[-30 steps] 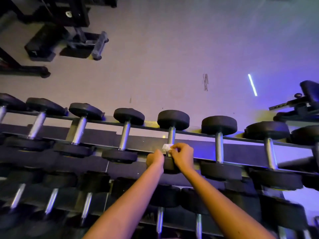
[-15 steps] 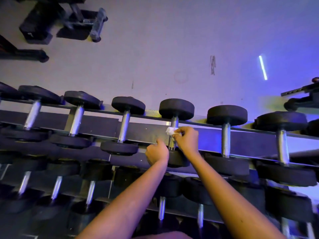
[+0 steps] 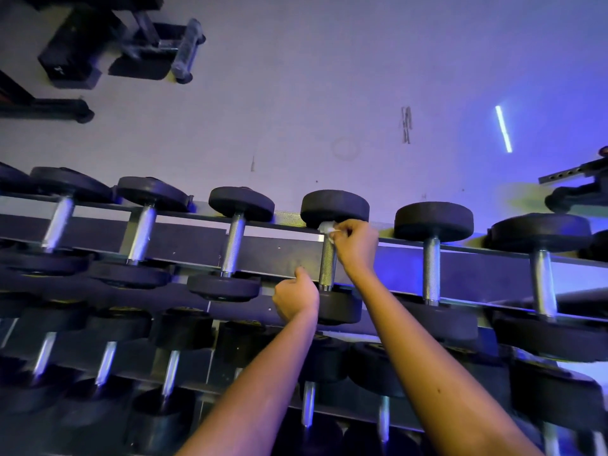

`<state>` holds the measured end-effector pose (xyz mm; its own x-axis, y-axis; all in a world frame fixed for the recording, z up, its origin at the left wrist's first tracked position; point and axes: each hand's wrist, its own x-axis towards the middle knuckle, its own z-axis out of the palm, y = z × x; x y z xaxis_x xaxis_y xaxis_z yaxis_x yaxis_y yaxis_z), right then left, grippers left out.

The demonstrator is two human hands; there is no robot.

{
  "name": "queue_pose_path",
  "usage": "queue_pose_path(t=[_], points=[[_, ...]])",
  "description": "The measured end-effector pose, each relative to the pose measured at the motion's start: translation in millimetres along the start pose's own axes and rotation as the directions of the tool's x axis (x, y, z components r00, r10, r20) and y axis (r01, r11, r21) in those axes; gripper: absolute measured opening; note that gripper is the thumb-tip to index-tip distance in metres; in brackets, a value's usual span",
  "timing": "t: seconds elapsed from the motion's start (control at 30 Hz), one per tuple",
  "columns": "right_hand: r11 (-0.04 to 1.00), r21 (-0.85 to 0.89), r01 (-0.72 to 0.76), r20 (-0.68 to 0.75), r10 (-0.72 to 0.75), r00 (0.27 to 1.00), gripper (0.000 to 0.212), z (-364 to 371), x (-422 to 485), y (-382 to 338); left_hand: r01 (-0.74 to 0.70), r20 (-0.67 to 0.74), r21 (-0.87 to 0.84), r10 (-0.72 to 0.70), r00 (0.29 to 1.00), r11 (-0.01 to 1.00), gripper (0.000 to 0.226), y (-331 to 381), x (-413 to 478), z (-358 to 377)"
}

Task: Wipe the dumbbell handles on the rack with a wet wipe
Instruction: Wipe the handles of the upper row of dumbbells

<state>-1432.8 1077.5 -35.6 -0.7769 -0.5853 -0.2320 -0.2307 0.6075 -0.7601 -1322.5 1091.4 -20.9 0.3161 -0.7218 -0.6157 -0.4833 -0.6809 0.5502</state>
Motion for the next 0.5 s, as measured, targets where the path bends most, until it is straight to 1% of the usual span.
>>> queue_pose_path(t=[0.1, 0.2, 0.27, 0.37, 0.5], points=[[0.999, -0.019, -0.026, 0.086, 0.028, 0.996, 0.004, -6.3, -20.8, 6.9, 0.004, -0.003, 0.012, -0.004, 1.0, 1.0, 0.046, 1.1, 1.9, 0.4], [0.995, -0.062, -0.081, 0.198, 0.092, 0.976, 0.011, -12.7, -48.5, 14.2, -0.002, -0.002, 0.008, 0.002, 1.0, 1.0, 0.046, 1.5, 1.7, 0.1], [0.991, -0.087, -0.097, 0.218, 0.114, 0.969, 0.009, -13.2, -59.8, 18.0, 0.004, 0.004, -0.004, -0.004, 1.0, 1.0, 0.045, 0.8, 1.4, -0.4], [0.991, -0.087, -0.103, 0.186, 0.117, 0.976, 0.007, -12.3, -58.9, 14.2, 0.009, 0.009, -0.021, -0.009, 1.0, 1.0, 0.043, 1.2, -0.1, -1.7], [0.998, -0.048, -0.05, 0.048, 0.052, 0.997, 0.009, -5.5, -30.7, -1.1, 0.005, 0.018, -0.021, -0.004, 1.0, 1.0, 0.043, 1.9, -1.4, -2.8]])
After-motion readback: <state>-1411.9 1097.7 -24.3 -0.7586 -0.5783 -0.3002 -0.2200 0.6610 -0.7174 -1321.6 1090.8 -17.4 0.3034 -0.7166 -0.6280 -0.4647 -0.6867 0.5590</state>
